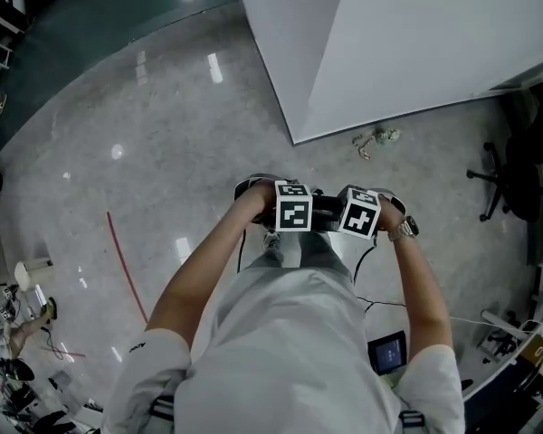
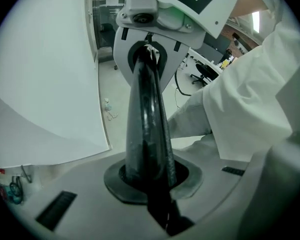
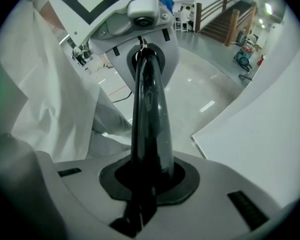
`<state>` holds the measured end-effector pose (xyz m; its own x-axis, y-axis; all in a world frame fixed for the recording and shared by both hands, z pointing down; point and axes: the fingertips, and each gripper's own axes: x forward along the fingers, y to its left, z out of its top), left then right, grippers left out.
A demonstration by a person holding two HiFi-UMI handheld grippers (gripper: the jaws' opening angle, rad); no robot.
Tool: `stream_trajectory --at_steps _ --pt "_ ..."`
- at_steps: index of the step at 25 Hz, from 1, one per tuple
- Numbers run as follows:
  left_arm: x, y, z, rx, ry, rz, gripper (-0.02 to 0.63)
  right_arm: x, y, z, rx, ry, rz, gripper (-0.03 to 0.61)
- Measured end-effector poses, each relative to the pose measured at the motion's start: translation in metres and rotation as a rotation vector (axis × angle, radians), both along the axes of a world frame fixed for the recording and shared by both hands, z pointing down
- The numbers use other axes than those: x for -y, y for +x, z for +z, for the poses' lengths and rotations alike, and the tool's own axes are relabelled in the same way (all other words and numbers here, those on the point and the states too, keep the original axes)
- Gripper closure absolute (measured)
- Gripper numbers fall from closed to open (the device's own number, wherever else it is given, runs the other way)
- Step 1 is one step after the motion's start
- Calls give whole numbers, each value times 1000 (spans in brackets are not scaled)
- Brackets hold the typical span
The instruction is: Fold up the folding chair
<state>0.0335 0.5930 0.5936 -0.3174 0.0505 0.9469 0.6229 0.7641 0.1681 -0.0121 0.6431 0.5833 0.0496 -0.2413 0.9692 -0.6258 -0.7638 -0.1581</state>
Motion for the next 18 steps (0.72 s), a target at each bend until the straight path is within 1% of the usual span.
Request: stream_trajectory --at_steps 3,8,13,15,18 --pt "-29 15 7 16 29 8 557 -29 14 6 -12 36 10 531" --pt "-72 45 17 60 84 -28 557 -74 44 14 25 89 0 531" --pt "-98 63 20 66 120 -57 557 -102 58 18 47 196 22 525" --pt "-102 67 22 67 127 -74 557 -109 63 19 44 217 1 516" --pt "-103 69 25 68 130 -98 557 -110 66 20 54 209 -82 494"
